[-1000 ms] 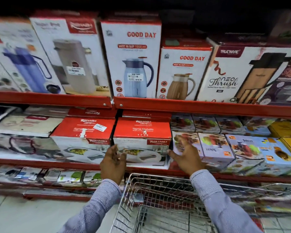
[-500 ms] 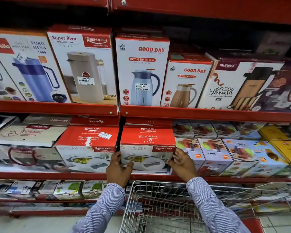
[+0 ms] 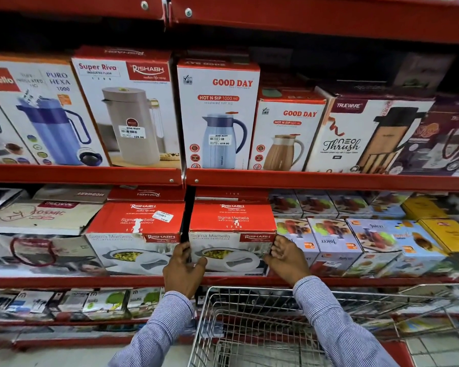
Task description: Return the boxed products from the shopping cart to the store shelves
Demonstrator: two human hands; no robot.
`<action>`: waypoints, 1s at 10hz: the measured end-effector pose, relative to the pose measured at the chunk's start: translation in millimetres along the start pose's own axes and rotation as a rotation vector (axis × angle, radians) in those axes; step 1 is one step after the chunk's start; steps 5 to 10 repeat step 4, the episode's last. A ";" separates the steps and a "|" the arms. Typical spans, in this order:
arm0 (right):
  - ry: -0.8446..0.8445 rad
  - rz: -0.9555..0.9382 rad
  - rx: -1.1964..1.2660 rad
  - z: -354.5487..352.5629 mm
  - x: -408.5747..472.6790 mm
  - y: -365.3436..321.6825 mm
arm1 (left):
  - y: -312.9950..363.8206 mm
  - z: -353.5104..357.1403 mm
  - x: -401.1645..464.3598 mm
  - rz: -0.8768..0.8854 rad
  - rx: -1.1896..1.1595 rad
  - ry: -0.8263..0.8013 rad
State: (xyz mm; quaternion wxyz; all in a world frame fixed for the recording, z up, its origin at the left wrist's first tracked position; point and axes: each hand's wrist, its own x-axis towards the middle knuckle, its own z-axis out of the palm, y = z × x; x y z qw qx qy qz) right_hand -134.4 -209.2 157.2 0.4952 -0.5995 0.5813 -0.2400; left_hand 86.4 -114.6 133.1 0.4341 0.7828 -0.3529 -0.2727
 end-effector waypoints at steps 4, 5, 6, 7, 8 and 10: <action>0.006 -0.020 -0.094 -11.2 0.9 -14.5 | 0.6 -4.2 -4.8 0.027 -0.007 0.019; 0.006 -0.020 -0.094 -11.2 0.9 -14.5 | 0.6 -4.2 -4.8 0.027 -0.007 0.019; 0.006 -0.020 -0.094 -11.2 0.9 -14.5 | 0.6 -4.2 -4.8 0.027 -0.007 0.019; 0.006 -0.020 -0.094 -11.2 0.9 -14.5 | 0.6 -4.2 -4.8 0.027 -0.007 0.019; 0.006 -0.020 -0.094 -11.2 0.9 -14.5 | 0.6 -4.2 -4.8 0.027 -0.007 0.019; 0.006 -0.020 -0.094 -11.2 0.9 -14.5 | 0.6 -4.2 -4.8 0.027 -0.007 0.019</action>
